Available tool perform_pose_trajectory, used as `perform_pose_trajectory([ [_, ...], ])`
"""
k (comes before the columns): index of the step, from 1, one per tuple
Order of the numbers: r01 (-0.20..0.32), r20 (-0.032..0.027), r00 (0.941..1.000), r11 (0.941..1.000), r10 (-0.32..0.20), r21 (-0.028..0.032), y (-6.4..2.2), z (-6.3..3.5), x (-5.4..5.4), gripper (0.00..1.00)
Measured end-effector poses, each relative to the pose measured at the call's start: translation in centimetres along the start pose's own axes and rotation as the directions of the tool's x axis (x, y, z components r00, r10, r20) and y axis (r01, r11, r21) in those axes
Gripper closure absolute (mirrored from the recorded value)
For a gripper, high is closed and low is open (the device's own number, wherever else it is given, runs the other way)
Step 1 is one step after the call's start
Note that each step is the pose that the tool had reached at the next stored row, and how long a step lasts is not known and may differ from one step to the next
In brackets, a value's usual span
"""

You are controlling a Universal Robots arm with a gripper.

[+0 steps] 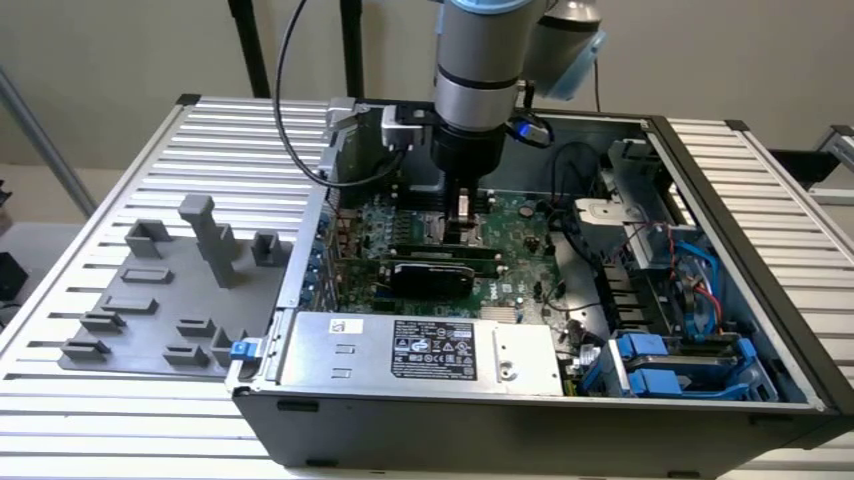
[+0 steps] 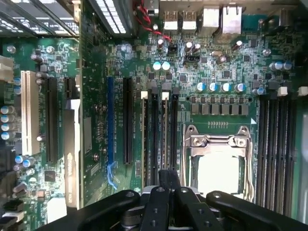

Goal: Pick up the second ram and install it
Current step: 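Press down the second ram until it locks into place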

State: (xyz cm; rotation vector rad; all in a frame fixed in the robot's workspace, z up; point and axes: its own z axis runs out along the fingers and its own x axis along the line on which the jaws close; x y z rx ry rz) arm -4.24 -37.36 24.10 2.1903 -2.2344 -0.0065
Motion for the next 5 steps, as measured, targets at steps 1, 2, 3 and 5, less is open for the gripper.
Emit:
perform_pose_trajectory([
  [1,0.0,0.0,1.0,1.0,0.0,0.0,0.0,0.0,0.0,1.0],
  [2,0.0,0.0,1.0,1.0,0.0,0.0,0.0,0.0,0.0,1.0],
  [3,0.0,0.0,1.0,1.0,0.0,-0.0001,0.0,0.0,0.0,1.0],
  [5,0.0,-0.0001,1.0,1.0,0.0,-0.0001,0.0,-0.01,0.0,1.0],
])
